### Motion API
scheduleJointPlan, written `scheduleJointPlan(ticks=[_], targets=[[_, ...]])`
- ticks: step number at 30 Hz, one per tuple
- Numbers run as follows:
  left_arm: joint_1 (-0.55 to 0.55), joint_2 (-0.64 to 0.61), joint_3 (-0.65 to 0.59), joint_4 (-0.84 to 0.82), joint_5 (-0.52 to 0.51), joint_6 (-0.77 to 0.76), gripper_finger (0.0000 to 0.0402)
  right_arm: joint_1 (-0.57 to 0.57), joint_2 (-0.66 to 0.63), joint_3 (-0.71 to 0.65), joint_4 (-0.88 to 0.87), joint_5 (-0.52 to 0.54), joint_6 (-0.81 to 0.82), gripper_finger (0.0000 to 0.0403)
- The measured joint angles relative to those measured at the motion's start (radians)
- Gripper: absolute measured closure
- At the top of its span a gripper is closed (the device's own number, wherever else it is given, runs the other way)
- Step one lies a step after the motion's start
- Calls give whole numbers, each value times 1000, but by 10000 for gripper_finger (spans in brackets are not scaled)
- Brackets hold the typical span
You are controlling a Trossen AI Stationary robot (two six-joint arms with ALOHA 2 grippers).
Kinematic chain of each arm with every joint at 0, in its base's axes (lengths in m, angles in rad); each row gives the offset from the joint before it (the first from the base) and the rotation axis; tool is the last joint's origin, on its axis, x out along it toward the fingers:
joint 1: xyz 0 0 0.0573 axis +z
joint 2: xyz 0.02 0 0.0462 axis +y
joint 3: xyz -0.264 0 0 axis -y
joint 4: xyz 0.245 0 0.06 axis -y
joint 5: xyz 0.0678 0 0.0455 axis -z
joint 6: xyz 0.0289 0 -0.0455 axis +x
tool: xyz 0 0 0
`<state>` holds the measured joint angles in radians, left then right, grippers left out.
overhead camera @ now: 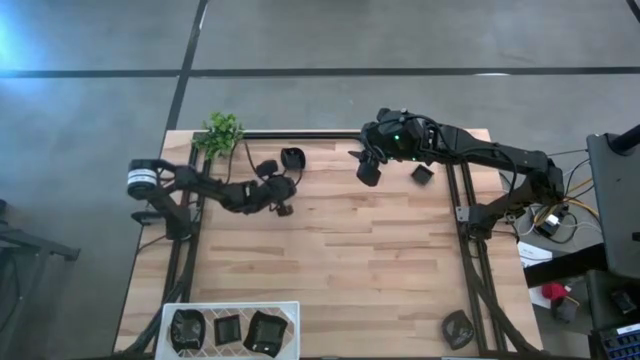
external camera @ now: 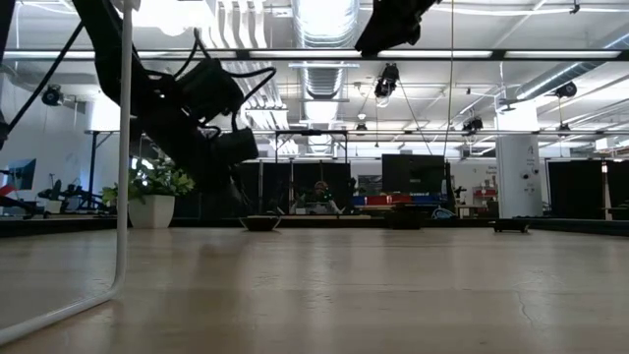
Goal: Pick & Place Mini shaped plates
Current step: Stack the black leaf shaped plate on top of the other black leaf shaped plates on the shelf
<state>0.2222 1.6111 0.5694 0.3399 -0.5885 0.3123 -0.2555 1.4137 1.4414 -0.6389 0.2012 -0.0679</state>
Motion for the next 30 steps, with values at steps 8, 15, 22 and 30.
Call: scheduleJointPlan(ticks=[8,15,22,30], targets=[[60,3,0,38,25,33,331,0,-1,0,-1,0,-31,207],[108,11,0,51,70,33,331,-1,-1,0,0,0,-41,207],[121,101,-1,184,70,81,331,-1,-1,0,0,0,-39,207],[133,149,22,232,70,99,331,-1,-1,0,1,0,-37,207]])
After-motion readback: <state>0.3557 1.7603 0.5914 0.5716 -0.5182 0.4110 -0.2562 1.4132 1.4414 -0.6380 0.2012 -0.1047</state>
